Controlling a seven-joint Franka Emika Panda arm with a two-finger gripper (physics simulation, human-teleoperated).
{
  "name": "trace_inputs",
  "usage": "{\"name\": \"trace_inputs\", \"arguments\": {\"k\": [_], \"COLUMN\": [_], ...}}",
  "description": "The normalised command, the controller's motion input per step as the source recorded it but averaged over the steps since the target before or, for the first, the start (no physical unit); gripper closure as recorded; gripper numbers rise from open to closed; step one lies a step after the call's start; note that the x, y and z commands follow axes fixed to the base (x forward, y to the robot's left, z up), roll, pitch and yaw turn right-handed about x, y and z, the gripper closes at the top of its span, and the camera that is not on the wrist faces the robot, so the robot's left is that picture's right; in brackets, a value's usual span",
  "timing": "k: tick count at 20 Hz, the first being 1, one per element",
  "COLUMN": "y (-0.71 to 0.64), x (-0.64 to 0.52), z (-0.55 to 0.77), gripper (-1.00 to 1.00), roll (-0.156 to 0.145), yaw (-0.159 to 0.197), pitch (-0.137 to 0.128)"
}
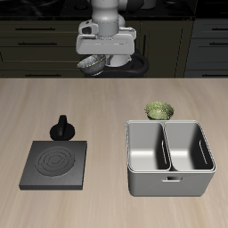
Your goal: Place the black bowl on the flat stove
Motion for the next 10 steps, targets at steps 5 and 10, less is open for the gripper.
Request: {"name": "trace_inputs", "arguments": {"k": [5, 10], "y": [-0.34, -0.37], "x": [0.25, 0.26], "z": [0.19, 0.12], "gripper": [1.00, 1.00], "roll": [0.018, -0.065], "yaw": [-0.046, 0.011], "pitch": [0.051, 0.001]}}
